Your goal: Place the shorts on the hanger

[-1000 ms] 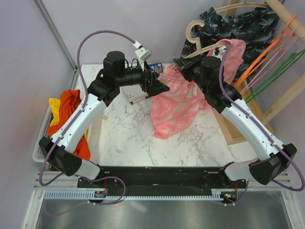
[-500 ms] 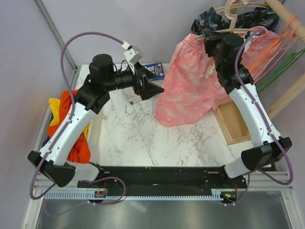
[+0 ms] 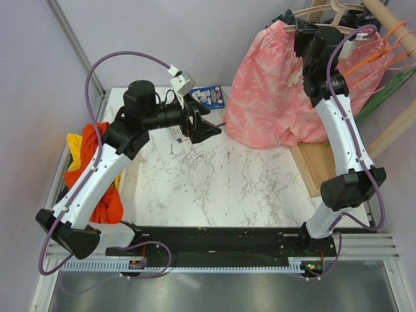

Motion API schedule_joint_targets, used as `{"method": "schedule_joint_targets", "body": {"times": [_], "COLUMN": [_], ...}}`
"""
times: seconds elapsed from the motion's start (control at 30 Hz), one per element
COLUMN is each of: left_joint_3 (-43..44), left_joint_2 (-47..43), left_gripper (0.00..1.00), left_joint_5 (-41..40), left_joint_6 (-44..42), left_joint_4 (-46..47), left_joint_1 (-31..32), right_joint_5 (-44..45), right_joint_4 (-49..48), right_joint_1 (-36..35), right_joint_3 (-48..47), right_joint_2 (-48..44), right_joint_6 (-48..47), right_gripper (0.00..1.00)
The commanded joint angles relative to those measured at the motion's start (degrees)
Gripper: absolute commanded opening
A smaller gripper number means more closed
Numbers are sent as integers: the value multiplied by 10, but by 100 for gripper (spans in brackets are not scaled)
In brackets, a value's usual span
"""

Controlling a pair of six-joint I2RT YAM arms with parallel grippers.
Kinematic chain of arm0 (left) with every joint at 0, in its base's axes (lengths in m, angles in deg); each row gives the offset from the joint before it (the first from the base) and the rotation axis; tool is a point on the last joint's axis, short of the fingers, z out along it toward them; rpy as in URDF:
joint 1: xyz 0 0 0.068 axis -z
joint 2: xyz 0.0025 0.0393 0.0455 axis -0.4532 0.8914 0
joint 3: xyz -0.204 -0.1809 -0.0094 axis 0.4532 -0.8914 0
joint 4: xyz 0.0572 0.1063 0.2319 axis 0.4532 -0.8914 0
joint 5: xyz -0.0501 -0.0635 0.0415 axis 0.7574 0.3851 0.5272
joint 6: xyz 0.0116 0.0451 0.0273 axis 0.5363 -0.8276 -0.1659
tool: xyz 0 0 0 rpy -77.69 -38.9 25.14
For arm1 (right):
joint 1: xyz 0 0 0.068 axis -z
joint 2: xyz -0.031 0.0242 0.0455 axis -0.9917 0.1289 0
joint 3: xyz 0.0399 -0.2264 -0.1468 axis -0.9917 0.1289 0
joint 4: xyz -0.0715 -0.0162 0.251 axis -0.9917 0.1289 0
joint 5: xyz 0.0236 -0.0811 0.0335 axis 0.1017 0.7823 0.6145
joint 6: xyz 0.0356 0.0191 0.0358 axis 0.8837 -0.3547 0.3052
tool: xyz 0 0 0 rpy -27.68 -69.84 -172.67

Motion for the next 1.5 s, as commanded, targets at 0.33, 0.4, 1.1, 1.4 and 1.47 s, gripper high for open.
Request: {"method": "schedule_joint_targets", "body": {"times": [0.33, 0.4, 1.1, 1.4, 1.47], "left_joint_3": [-16, -16, -49, -55, -57], "left_joint_2": [-20, -19, -33, -34, -35], "left_gripper": [100, 100, 100, 100, 99], "left_joint_5": [-3, -5, -23, -25, -26], "left_joint_6": [-20, -19, -30, -32, -30], "left_joint_4": [-1, 0, -2, -2, -4], "left_joint_1": [1, 1, -2, -5, -6], "right_joint_5": [4, 5, 6, 14, 10], "right_joint_4": [-48, -46, -42, -52, -54], "right_joint_1": [37, 38, 60, 60, 61], "right_joint_3": [-82, -85, -101, -112, -107], "right_joint_2": [39, 45, 111, 141, 135], "right_joint_6": [65, 71, 90, 67, 62], "right_gripper": [0, 0, 0, 12, 33]}}
